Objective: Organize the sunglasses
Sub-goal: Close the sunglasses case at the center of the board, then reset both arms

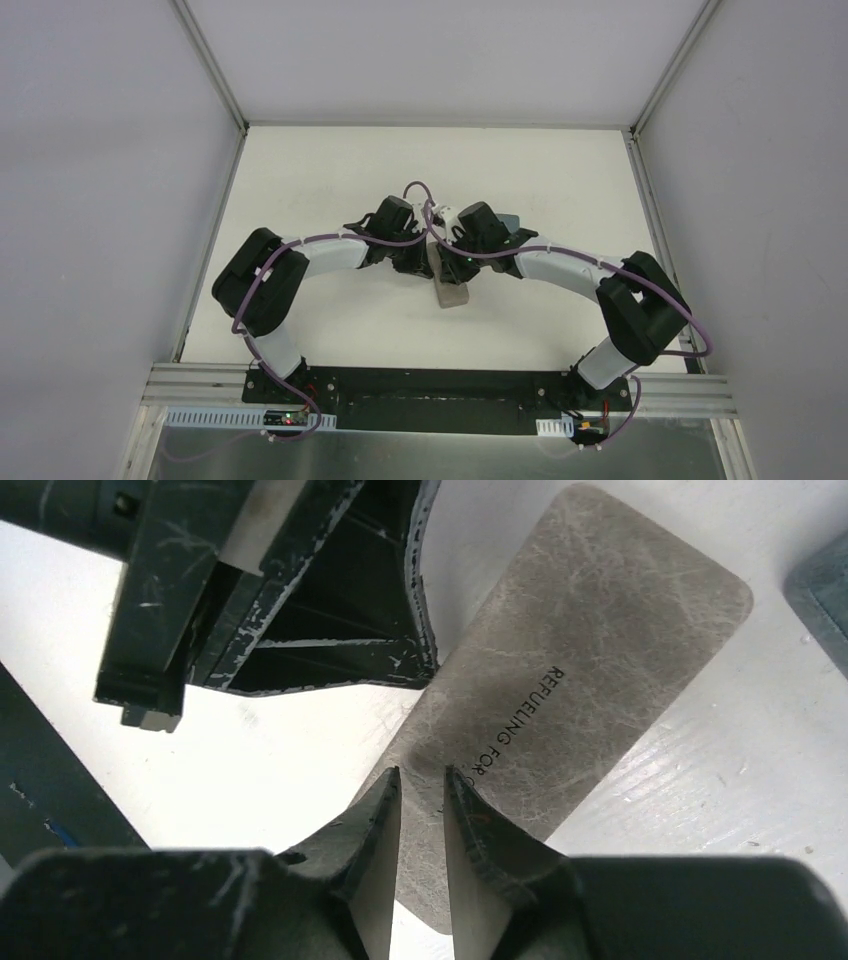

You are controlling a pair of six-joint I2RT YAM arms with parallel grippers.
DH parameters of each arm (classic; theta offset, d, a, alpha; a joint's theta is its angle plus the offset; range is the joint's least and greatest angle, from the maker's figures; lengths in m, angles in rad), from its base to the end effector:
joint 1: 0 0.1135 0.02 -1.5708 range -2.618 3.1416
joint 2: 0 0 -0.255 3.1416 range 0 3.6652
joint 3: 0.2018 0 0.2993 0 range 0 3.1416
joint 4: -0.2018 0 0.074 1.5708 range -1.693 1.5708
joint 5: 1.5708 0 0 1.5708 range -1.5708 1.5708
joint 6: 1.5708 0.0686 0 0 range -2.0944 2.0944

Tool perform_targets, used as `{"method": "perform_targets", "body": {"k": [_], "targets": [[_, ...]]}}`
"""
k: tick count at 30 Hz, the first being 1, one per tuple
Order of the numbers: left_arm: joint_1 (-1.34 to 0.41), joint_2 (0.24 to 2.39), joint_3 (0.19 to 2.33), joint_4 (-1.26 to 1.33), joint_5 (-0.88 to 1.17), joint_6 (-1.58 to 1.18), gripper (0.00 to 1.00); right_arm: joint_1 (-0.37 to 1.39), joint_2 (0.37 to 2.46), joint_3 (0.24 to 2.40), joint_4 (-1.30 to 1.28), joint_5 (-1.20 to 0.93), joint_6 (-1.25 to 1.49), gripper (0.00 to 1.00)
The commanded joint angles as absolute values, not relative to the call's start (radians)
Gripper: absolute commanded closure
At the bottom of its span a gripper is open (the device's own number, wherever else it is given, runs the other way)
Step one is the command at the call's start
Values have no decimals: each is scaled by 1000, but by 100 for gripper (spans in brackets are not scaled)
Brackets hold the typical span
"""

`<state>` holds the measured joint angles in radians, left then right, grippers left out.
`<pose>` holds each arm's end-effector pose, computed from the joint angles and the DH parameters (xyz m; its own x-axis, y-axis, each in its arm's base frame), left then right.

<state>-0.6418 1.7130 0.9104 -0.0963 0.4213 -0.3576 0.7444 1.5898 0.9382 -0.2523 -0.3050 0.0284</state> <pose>0.2940 -0.2548 0.0898 -0.8498 0.2364 -0.4711 0.4833 0.7060 -0.5177 0.2660 0.2730 0.1288 -0.5999 -0.5158 -0.6116 -0.7661 0.5906 0.2534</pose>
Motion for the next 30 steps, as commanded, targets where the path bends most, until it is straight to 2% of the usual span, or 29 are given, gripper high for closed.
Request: {"method": "perform_targets", "body": {"k": [1, 8, 11, 12, 15, 20, 21, 22, 25, 30], "targets": [[-649, 1690, 911, -5, 440, -358, 100, 746, 1582, 946, -250, -294, 48, 75], [-594, 1620, 936, -157, 457, -231, 100, 513, 1521, 1087, -386, -338, 33, 74], [-526, 1585, 943, -211, 459, -174, 100, 406, 1489, 1114, -433, -346, 5, 64], [-504, 1574, 947, -222, 460, -152, 94, 370, 1479, 1111, -443, -348, 5, 60], [-437, 1533, 964, -245, 420, -69, 66, 263, 1447, 1090, -453, -364, -27, 41], [-355, 1478, 1039, -331, 352, 112, 38, 193, 1363, 1092, -491, -296, -118, 11], [-340, 1471, 1054, -348, 347, 139, 18, 190, 1353, 1106, -514, -272, -131, 5], [-324, 1467, 1071, -365, 346, 157, 3, 183, 1347, 1123, -528, -259, -137, 2], [-253, 1459, 1129, -402, 354, 172, 1, 170, 1338, 1203, -581, -229, -123, 0], [-177, 1486, 1380, -554, 306, 174, 1, 164, 1278, 1285, -569, 4, -16, 0]]}}
